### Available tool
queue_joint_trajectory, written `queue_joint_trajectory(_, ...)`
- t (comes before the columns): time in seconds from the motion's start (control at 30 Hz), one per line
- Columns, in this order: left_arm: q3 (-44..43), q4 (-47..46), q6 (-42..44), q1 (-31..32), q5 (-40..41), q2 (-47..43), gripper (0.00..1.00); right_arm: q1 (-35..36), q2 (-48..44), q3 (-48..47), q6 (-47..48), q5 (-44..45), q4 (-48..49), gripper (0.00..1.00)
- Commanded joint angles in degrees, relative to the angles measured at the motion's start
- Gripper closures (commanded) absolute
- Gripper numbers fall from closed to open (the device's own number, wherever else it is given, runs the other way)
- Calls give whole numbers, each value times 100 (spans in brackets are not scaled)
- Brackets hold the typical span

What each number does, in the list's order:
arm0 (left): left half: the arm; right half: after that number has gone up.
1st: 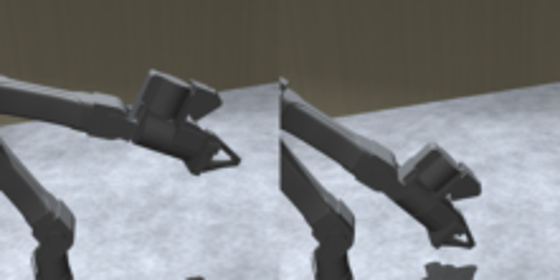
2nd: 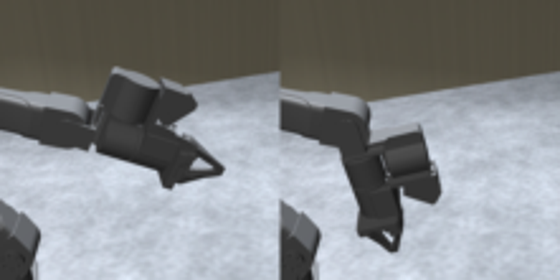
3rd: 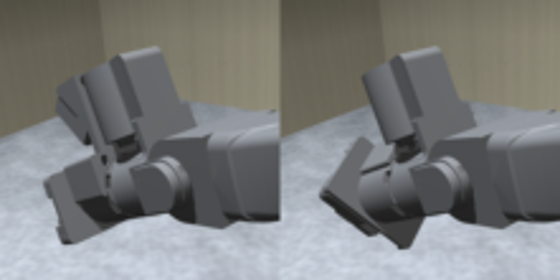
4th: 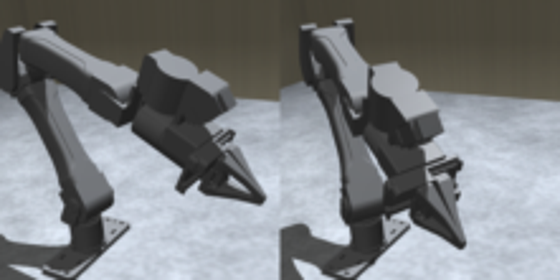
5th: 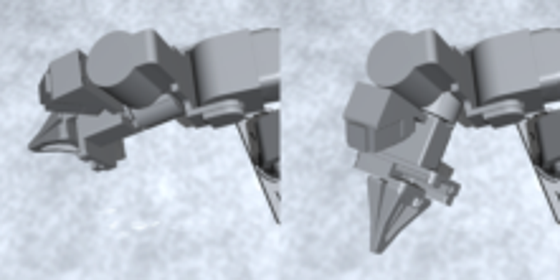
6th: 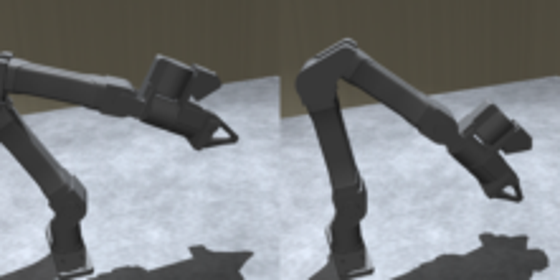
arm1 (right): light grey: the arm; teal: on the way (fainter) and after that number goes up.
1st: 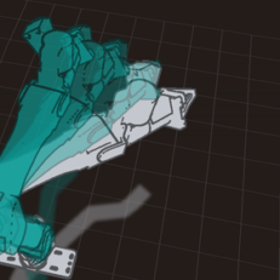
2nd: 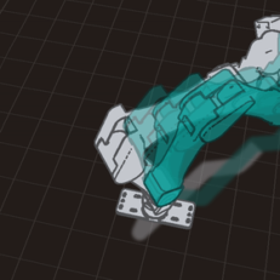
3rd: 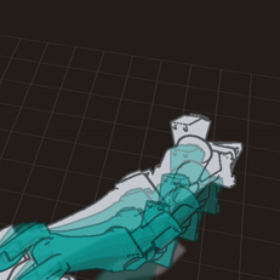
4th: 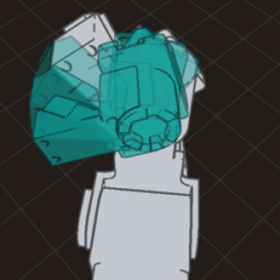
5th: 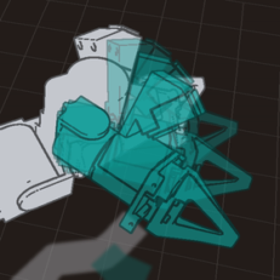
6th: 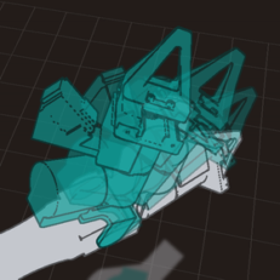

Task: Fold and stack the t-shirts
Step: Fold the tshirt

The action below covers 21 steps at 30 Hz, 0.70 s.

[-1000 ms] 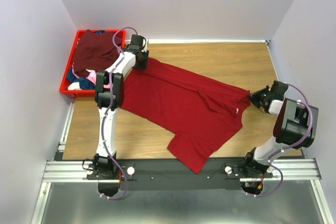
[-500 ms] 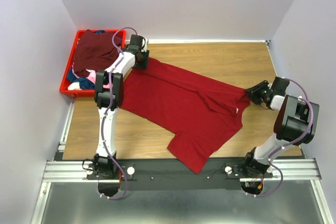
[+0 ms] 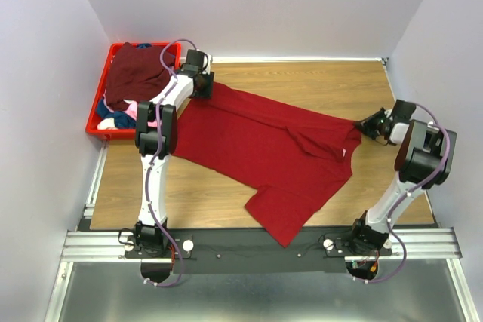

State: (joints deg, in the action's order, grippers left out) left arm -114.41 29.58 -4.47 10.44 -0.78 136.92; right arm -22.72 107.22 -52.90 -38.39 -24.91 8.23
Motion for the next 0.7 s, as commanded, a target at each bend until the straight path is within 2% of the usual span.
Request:
queue_joint_trajectory(0.0, 77, 223, -256, -33, -467, 54, 42, -48, 606, -858, 455, 346, -400, 99)
queue_joint_trajectory(0.27, 472, 13, -476, -33, -1055, -209, 43, -48, 1889, -2873, 842, 302, -1323, 99)
queue_joint_trajectory(0.37, 542, -84, -572, -42, -1327, -297, 43, -48, 2329, -3524, 964, 302, -1508, 95)
queue_joint_trajectory(0.47, 630, -216, -616, -42, -1416, -508, 43, -57, 2348, -3832, 1141, 319, -1710, 83)
queue_joint_trajectory(0.5, 744, -347, -634, -33, -1382, -587, 43, -40, 2252, -3815, 1184, 407, -1719, 73)
queue_joint_trajectory(0.6, 841, -471, -678, -33, -1215, -965, 39, 22, 1663, -3614, 1229, 600, -1763, 59)
queue_joint_trajectory(0.67, 876, -523, -704, -24, -1075, -1236, 36, 144, 1121, -3508, 1325, 767, -1886, 54)
